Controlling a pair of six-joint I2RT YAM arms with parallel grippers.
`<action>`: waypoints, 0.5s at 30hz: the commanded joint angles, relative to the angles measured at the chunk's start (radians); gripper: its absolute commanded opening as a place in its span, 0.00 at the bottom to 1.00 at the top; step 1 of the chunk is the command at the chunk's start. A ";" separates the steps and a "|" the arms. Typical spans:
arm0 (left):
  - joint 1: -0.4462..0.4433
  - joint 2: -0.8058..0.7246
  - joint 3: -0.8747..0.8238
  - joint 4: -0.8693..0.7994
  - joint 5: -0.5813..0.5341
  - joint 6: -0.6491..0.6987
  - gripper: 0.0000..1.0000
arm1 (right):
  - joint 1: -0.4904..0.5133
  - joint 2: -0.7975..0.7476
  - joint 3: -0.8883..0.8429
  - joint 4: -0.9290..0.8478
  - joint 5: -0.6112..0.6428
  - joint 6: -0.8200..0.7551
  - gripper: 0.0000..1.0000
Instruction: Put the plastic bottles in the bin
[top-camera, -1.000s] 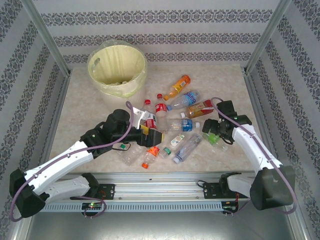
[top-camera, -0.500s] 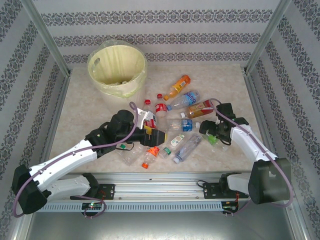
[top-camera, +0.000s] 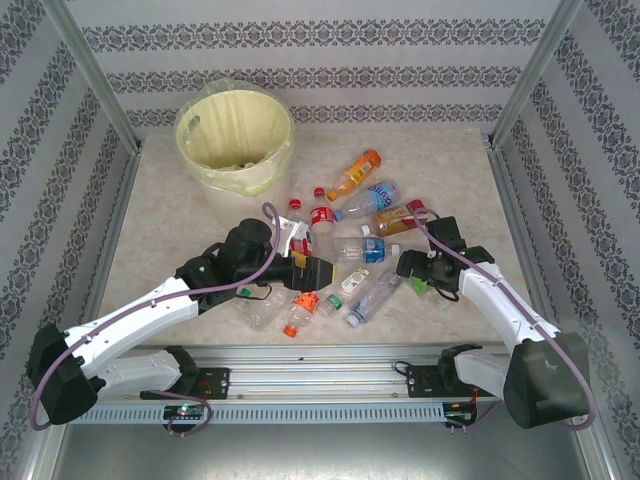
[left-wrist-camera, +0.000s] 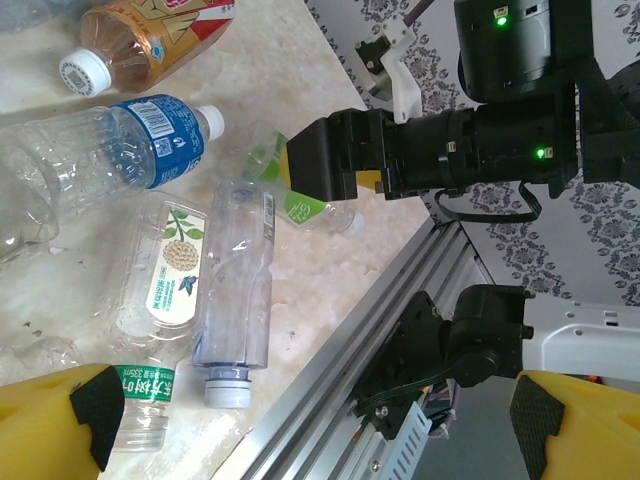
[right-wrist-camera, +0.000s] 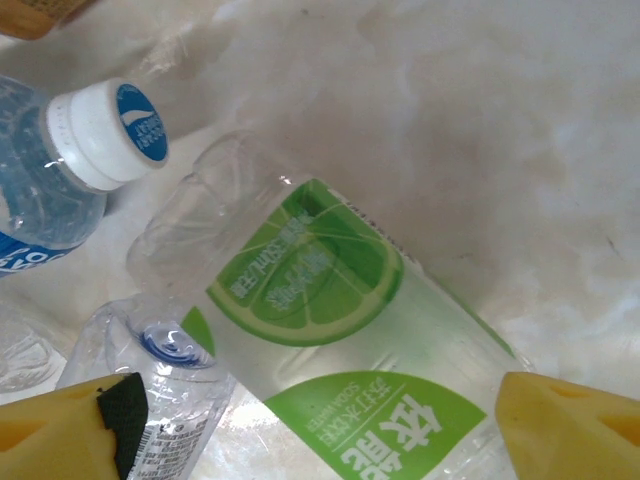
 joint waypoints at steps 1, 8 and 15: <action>-0.019 0.000 -0.008 0.043 0.015 -0.012 1.00 | 0.018 0.028 -0.040 -0.080 0.033 0.067 0.89; -0.019 -0.004 -0.006 0.029 0.009 -0.007 1.00 | 0.021 0.093 -0.001 -0.089 0.052 0.073 0.88; -0.020 -0.001 -0.012 0.030 0.005 -0.010 1.00 | 0.023 0.151 0.033 -0.094 0.064 0.062 0.90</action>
